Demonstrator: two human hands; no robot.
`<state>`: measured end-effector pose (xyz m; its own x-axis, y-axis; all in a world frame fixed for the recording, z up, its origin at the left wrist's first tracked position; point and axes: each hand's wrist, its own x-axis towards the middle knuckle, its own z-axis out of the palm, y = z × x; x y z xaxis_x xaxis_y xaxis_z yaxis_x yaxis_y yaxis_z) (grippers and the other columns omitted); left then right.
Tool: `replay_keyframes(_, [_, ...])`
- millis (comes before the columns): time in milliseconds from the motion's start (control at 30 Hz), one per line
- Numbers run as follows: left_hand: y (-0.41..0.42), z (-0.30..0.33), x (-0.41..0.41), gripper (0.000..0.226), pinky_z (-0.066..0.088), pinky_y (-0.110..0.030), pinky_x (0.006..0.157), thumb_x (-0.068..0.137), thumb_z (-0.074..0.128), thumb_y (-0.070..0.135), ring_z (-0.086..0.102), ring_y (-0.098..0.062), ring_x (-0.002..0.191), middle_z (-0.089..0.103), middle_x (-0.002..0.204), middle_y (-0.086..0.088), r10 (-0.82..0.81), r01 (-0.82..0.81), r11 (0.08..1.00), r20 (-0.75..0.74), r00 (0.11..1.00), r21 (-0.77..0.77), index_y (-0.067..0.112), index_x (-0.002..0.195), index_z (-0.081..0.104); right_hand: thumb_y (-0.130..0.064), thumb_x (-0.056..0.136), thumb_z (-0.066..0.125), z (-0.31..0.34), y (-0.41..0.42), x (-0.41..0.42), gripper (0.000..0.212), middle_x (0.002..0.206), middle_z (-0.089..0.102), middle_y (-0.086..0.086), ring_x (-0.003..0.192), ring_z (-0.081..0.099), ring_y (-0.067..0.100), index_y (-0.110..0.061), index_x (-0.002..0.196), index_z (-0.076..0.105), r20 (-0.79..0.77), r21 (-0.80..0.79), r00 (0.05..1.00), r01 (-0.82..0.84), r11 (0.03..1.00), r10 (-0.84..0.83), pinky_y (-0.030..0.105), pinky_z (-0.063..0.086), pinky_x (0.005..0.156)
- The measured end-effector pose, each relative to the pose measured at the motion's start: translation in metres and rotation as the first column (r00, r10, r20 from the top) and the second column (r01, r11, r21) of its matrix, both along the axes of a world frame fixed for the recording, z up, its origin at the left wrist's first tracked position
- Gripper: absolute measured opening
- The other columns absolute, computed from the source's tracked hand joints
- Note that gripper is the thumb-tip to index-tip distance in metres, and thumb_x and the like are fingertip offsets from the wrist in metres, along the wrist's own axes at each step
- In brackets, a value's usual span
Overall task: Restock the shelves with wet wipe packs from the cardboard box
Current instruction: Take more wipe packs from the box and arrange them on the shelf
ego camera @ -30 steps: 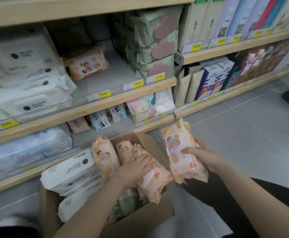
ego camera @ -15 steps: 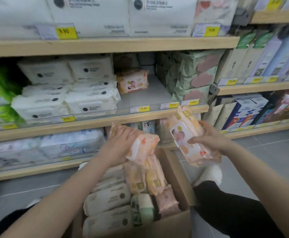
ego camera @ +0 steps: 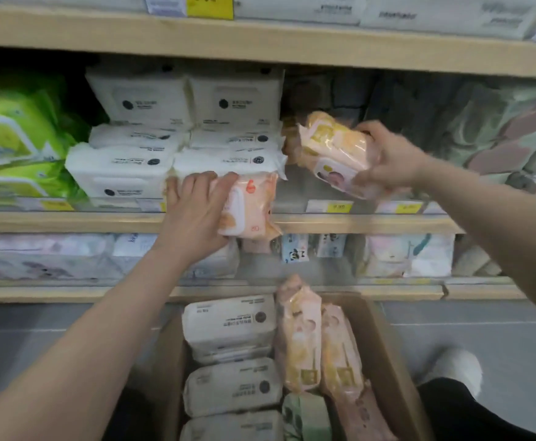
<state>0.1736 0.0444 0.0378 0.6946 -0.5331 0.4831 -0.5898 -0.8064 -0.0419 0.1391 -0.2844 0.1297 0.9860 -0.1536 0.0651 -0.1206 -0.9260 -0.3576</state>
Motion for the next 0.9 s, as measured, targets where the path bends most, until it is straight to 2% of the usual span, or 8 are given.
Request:
replay_keyframes(67, [-0.002,-0.004,0.012,0.101,0.021,-0.067,0.101,0.048,0.082,0.031,0.036,-0.031,0.112,0.047,0.121,-0.020,0.023,-0.023,1.000,0.031,0.999,0.017,0.021,0.134,0.030,-0.024,0.070,0.077,0.004,-0.001,0.035,0.085,0.122,0.054,0.005,0.112,0.052,0.032,-0.028,0.141,0.030,-0.047,-0.136,0.999,-0.024,0.990,0.018,0.047,0.041,0.099])
replay_keyframes(167, [0.001,-0.017,0.024,0.103,0.021,-0.065,0.098,0.045,0.085,0.033,0.034,-0.029,0.109,0.049,0.119,-0.021,0.057,-0.060,0.996,0.044,0.997,0.070,0.022,0.133,0.034,-0.023,0.073,0.074,-0.010,-0.006,0.083,0.085,0.138,0.049,0.011,0.124,0.046,0.034,-0.030,0.145,0.030,-0.168,-0.202,0.983,-0.112,0.973,0.078,0.046,0.037,0.105])
replay_keyframes(267, [0.005,-0.027,0.028,0.103,0.022,-0.059,0.097,0.041,0.085,0.031,0.039,-0.029,0.110,0.050,0.119,-0.019,0.051,-0.057,0.990,0.055,0.997,0.128,0.025,0.132,0.036,-0.035,0.082,0.066,-0.045,-0.011,0.105,0.088,0.158,0.019,0.003,0.142,0.022,0.032,-0.038,0.149,0.009,-0.317,-0.275,0.945,-0.177,0.945,0.085,0.053,0.021,0.114])
replay_keyframes(333, [0.005,-0.028,0.031,0.104,0.022,-0.056,0.096,0.040,0.084,0.029,0.041,-0.030,0.109,0.050,0.119,-0.018,0.051,-0.060,0.989,0.070,0.996,0.134,0.025,0.132,0.037,-0.038,0.087,0.061,-0.063,-0.008,0.108,0.086,0.160,0.003,-0.002,0.147,0.004,0.031,-0.040,0.149,0.002,-0.257,-0.263,0.965,-0.111,0.958,0.041,0.063,0.009,0.113])
replay_keyframes(400, [0.004,-0.029,0.032,0.102,0.022,-0.054,0.095,0.041,0.082,0.030,0.041,-0.030,0.109,0.049,0.119,-0.018,0.057,-0.067,0.990,0.077,0.995,0.126,0.025,0.132,0.037,-0.038,0.086,0.062,-0.073,-0.003,0.107,0.085,0.160,0.000,-0.003,0.147,-0.003,0.028,-0.042,0.148,0.003,-0.186,-0.241,0.982,-0.075,0.968,0.030,0.066,0.004,0.111])
replay_keyframes(667, [0.003,-0.032,0.032,0.097,0.025,-0.056,0.096,0.044,0.078,0.029,0.036,-0.028,0.112,0.048,0.121,-0.017,0.075,-0.080,0.993,0.056,0.996,0.085,0.026,0.133,0.039,-0.040,0.088,0.058,-0.073,0.031,0.126,0.074,0.153,0.028,0.008,0.139,0.018,0.038,-0.040,0.148,0.015,-0.121,-0.323,0.991,-0.094,0.942,0.057,0.058,0.015,0.109])
replay_keyframes(767, [0.002,-0.033,0.033,0.098,0.025,-0.055,0.095,0.044,0.078,0.030,0.037,-0.029,0.111,0.048,0.120,-0.017,0.081,-0.085,0.993,0.060,0.995,0.079,0.025,0.133,0.039,-0.040,0.087,0.058,-0.076,0.040,0.133,0.077,0.155,0.024,0.009,0.141,0.015,0.036,-0.041,0.149,0.011,-0.144,-0.279,0.987,-0.103,0.955,0.064,0.055,0.012,0.110])
replay_keyframes(900, [0.001,-0.034,0.031,0.100,0.022,-0.053,0.095,0.042,0.080,0.031,0.038,-0.029,0.110,0.048,0.119,-0.016,0.088,-0.094,0.992,0.070,0.994,0.085,0.025,0.132,0.037,-0.042,0.082,0.065,-0.065,0.038,0.128,0.092,0.160,0.007,0.005,0.145,0.005,0.034,-0.040,0.149,0.004,-0.202,-0.226,0.977,-0.114,0.967,0.067,0.061,0.005,0.112])
